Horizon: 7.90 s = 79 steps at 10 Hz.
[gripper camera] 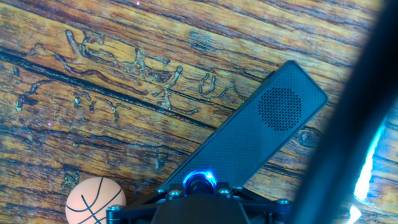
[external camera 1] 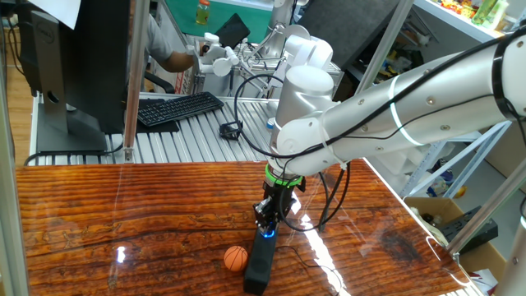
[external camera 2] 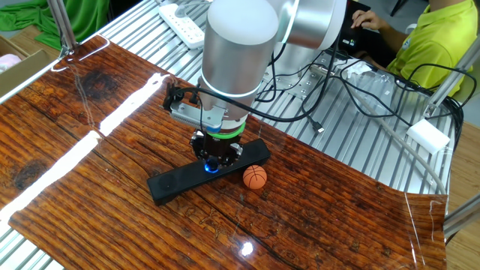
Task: Turn the knob to increase the volume of the speaker
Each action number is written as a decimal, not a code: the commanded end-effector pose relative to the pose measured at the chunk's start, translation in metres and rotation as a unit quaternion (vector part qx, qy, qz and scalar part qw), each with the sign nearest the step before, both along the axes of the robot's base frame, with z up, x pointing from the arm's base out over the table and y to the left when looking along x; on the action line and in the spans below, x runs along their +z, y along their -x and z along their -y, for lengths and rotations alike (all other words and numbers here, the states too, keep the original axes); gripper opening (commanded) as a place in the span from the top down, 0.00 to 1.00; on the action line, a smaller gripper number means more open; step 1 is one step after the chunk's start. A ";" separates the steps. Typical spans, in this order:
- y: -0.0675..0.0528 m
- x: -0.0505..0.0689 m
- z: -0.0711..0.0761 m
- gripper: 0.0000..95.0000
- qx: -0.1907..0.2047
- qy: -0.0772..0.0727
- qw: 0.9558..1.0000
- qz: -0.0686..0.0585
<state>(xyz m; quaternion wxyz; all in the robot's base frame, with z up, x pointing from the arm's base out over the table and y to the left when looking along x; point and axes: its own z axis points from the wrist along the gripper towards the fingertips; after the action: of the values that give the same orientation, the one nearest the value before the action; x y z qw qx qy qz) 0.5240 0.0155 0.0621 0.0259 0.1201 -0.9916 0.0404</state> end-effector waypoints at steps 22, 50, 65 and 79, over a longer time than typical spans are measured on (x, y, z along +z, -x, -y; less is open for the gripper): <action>-0.001 -0.002 0.000 1.00 -0.065 0.006 0.998 0.019; -0.001 -0.001 0.000 1.00 -0.280 -0.005 0.960 0.019; -0.001 -0.001 0.000 1.00 -0.405 0.001 0.914 0.028; -0.001 -0.002 0.000 1.00 -0.507 -0.007 0.861 0.038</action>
<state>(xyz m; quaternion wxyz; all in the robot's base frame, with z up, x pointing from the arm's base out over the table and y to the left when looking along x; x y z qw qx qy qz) 0.5246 0.0154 0.0609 0.0054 -0.4010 -0.9159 0.0198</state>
